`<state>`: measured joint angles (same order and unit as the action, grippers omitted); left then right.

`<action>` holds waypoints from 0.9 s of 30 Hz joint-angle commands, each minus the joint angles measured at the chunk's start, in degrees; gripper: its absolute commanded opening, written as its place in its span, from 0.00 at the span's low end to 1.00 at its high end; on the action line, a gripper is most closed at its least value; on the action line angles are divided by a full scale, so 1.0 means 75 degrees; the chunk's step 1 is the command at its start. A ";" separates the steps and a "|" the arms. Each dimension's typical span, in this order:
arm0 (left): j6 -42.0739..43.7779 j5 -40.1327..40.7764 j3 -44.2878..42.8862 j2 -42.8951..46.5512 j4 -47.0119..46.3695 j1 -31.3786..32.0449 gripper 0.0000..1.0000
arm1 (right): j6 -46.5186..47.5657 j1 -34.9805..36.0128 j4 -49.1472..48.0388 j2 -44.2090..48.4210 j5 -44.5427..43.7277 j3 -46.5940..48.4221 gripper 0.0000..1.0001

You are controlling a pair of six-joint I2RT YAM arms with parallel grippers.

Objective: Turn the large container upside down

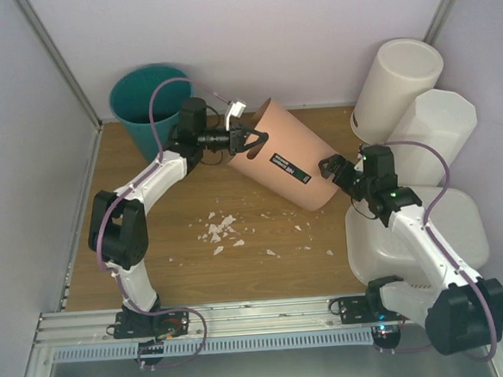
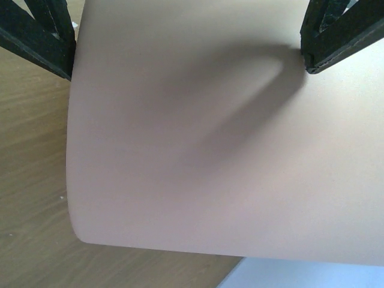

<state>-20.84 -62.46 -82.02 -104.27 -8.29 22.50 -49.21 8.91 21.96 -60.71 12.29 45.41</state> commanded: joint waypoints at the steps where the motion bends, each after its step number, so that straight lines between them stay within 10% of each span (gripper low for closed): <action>1: 0.1587 -0.0286 -0.0589 -0.0301 0.2100 0.0076 0.00 | -0.0028 -0.0057 -0.0729 -0.0214 0.0368 0.0082 1.00; 7: 0.3118 0.0291 -0.1591 -0.0475 0.4121 0.0080 0.20 | -0.0119 -0.0052 -0.1133 -0.0320 0.0736 -0.0086 1.00; 27: 0.5742 0.3083 -0.2976 -0.0819 0.6924 0.0098 0.32 | -0.0190 -0.0051 -0.1634 -0.0716 0.1162 -0.0093 1.00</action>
<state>15.25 -46.59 -100.66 -108.57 38.02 22.87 -50.43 8.60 12.34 -66.11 19.00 44.66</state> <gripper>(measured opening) 0.294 0.998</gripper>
